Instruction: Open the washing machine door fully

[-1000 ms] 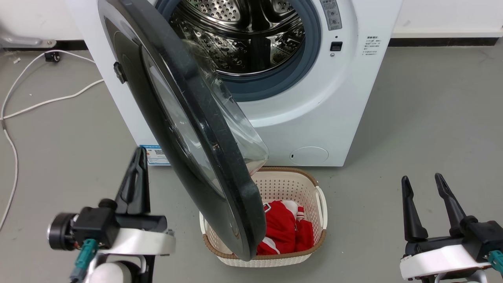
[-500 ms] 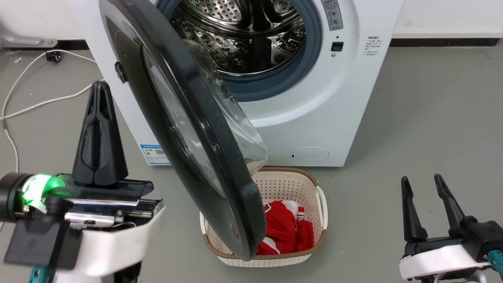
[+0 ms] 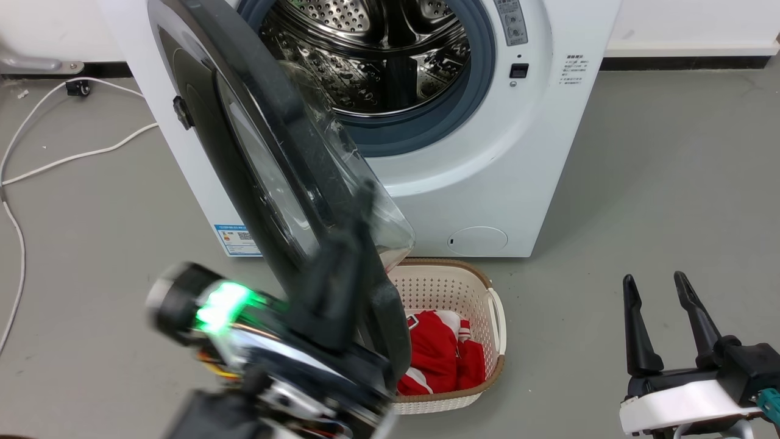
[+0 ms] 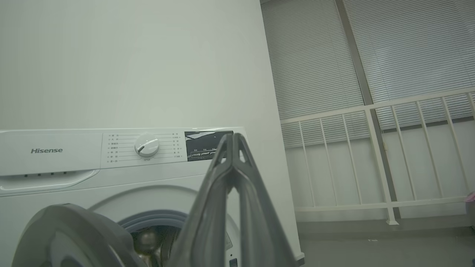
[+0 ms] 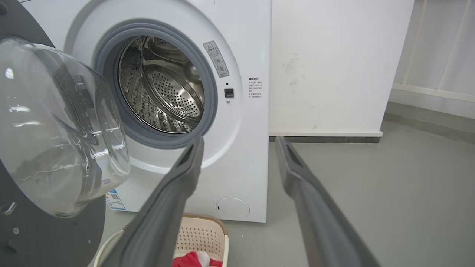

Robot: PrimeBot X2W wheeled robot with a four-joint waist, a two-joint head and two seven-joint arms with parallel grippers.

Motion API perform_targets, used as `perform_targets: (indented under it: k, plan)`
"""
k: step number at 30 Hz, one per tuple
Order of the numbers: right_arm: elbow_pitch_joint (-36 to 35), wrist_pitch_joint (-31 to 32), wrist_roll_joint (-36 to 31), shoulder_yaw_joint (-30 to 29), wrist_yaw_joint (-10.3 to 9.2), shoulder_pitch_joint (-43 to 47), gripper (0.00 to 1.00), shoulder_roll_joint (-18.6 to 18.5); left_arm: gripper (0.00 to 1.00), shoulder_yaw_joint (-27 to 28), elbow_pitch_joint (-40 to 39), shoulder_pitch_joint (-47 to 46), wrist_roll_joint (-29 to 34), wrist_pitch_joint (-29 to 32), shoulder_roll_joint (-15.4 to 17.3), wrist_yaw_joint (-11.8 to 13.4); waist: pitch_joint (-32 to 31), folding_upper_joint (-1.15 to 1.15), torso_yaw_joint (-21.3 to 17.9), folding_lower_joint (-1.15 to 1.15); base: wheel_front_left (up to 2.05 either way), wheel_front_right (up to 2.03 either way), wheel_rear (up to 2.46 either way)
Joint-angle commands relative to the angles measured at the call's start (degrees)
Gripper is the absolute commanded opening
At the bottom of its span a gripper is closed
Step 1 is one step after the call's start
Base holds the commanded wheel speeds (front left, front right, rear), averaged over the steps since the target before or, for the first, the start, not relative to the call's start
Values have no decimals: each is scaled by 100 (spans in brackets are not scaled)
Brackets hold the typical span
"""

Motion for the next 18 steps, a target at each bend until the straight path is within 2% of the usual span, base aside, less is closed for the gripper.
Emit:
perform_targets:
  k: [1,4,8,14,18]
  plan:
    - [23,-9,19,5,-4,-28,100,19,0,-180,182,133,-75,-4,49,-29,-4,0,7,0,0,0,0]
    - [43,-9,-10,36,-4,-18,100,19,0,-674,665,312,-243,62,135,-65,-14,0,4,0,0,0,0]
    - [66,-9,8,70,-4,-14,100,19,0,-1043,1241,562,-446,337,232,-64,-16,0,-17,0,0,0,0]
    - [108,-9,73,77,-4,26,100,19,0,-1135,1868,842,-610,825,290,14,-8,0,-28,0,0,0,0]
    - [128,-9,121,94,-4,-4,100,19,0,-1113,2110,766,-543,851,281,112,36,0,-27,0,0,0,0]
